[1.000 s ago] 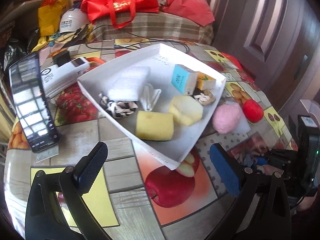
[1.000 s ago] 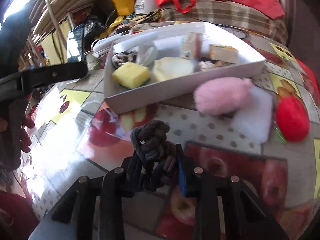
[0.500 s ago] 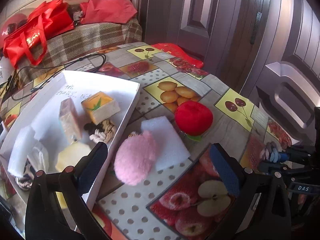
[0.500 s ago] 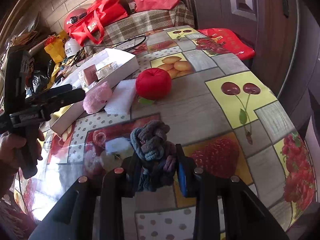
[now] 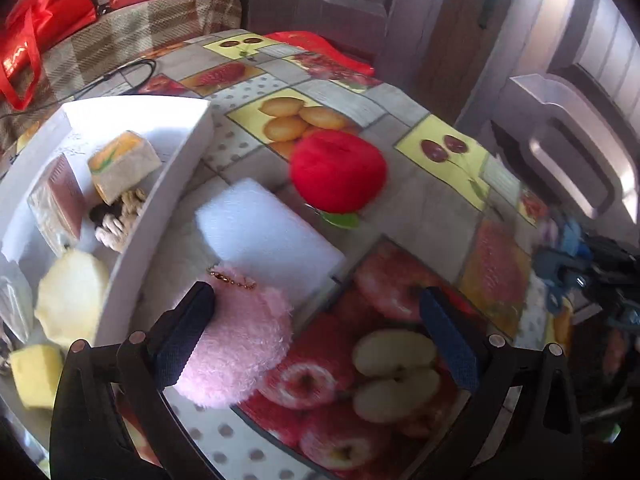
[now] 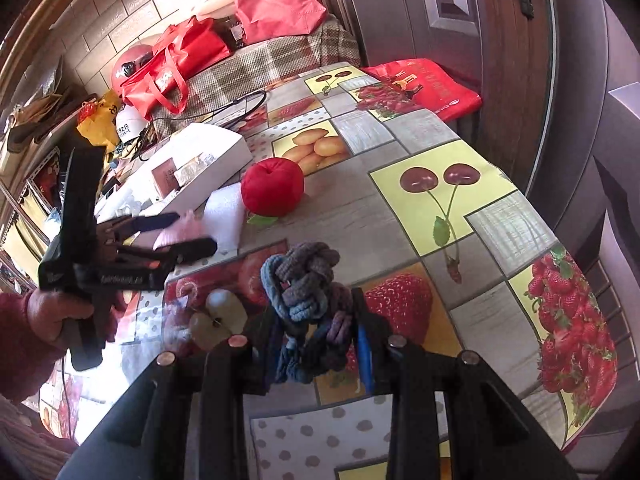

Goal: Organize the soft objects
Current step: 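Close left tool on the pink fluffy ball while right tool holds the rope toy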

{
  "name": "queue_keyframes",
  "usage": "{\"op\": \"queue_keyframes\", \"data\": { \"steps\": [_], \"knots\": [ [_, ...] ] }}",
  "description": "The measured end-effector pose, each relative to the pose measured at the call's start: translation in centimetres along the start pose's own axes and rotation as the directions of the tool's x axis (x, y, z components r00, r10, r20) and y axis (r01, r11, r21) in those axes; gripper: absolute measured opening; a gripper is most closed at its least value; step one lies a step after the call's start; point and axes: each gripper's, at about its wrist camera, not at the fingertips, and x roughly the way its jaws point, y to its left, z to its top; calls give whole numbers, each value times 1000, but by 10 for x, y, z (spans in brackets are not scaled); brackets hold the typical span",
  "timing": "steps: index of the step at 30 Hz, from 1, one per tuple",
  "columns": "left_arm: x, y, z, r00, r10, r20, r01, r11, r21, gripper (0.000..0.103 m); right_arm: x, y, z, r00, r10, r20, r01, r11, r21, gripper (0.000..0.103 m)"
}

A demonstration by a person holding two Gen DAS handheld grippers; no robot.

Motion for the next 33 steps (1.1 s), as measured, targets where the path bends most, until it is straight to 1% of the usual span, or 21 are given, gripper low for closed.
{"op": "queue_keyframes", "data": {
  "steps": [2,3,5,7,9,10,12,15,17,18,21,23,24,26,28,29,30,31,32,33],
  "knots": [
    [-17,-20,-16,999,-44,5,43,997,56,102,2,6,4,1000,16,8,-16,1000,-12,30],
    [-25,-28,-23,998,-55,10,54,996,64,102,2,8,6,1000,24,12,-24,1000,-18,30],
    [-45,-36,-33,997,-39,62,34,996,84,102,3,13,10,999,41,19,-40,999,-29,30],
    [-62,-36,-34,991,21,131,-35,994,105,102,3,16,12,998,52,24,-51,998,-40,30],
    [-73,-27,-29,980,94,177,-112,989,92,102,3,18,12,998,58,25,-57,997,-47,30],
    [-74,-18,-24,976,117,185,-133,988,77,102,3,18,12,998,60,26,-58,997,-48,30],
    [-68,-3,-13,971,161,177,-174,983,65,103,3,16,12,998,62,24,-61,997,-43,30],
    [-50,12,4,957,230,175,-248,964,91,103,1,14,11,998,62,24,-61,998,-34,30],
    [-39,21,14,961,228,157,-243,966,90,103,-1,14,11,998,59,27,-58,998,-33,30],
    [-32,23,19,967,213,140,-228,969,94,103,-3,13,10,998,58,30,-57,998,-32,30],
    [-11,23,23,979,186,78,-196,970,141,103,-5,11,8,998,54,32,-54,998,-23,30],
    [1,23,22,977,210,46,-214,964,159,103,-6,9,8,998,51,32,-50,999,-16,30],
    [6,27,21,976,214,28,-216,965,149,103,-6,9,7,998,49,32,-49,999,-12,31],
    [12,34,19,978,210,-8,-207,972,111,103,-5,9,7,998,49,31,-49,999,-8,30],
    [18,40,13,978,199,-68,-193,978,81,102,-4,9,7,998,52,28,-51,999,-8,30],
    [17,37,10,978,198,-64,-192,977,97,102,-4,10,7,998,52,26,-52,999,-9,30],
    [18,33,6,980,185,-77,-176,978,111,102,-3,11,7,998,53,26,-52,999,-10,30],
    [19,29,2,981,169,-91,-158,980,122,96,-3,11,7,998,54,25,-54,998,-10,30],
    [19,25,-2,981,168,-95,-155,979,136,92,-2,12,7,998,56,25,-55,998,-11,30],
    [21,21,-6,978,184,-100,-168,974,155,79,-2,13,8,998,57,25,-56,998,-14,30]
  ]
}}
